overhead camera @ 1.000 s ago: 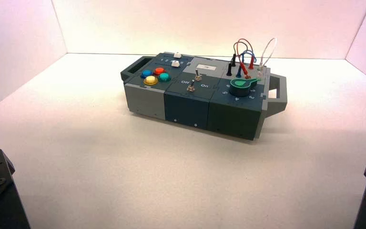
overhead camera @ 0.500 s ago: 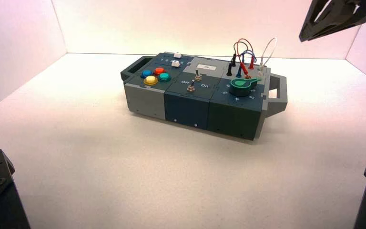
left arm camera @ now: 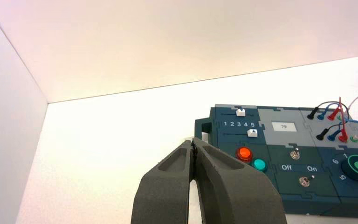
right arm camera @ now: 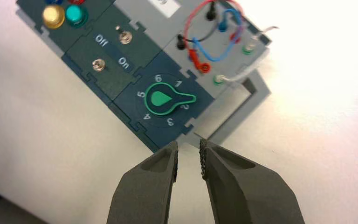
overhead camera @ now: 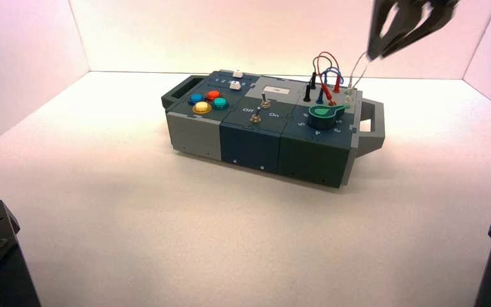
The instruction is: Insert the red wire.
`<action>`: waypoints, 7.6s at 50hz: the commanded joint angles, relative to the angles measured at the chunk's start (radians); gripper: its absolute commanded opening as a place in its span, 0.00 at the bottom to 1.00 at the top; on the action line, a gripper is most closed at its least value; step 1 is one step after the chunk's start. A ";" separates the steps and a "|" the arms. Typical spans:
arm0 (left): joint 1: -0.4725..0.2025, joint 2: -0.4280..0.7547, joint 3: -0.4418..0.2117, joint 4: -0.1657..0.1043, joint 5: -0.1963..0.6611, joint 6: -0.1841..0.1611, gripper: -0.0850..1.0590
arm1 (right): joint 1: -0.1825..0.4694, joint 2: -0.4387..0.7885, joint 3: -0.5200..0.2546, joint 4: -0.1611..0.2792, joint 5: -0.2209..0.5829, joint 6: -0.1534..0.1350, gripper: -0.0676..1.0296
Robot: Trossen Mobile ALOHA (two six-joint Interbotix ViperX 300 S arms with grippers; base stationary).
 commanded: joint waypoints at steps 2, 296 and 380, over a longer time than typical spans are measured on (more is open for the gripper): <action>0.008 -0.002 -0.032 -0.002 -0.009 -0.003 0.05 | 0.020 0.067 -0.055 0.005 -0.002 -0.025 0.31; 0.006 -0.064 -0.034 -0.005 -0.017 -0.005 0.05 | 0.003 0.462 -0.288 -0.213 -0.126 0.066 0.05; 0.006 -0.067 -0.032 -0.005 -0.020 -0.003 0.05 | 0.003 0.345 -0.081 -0.218 -0.416 0.252 0.04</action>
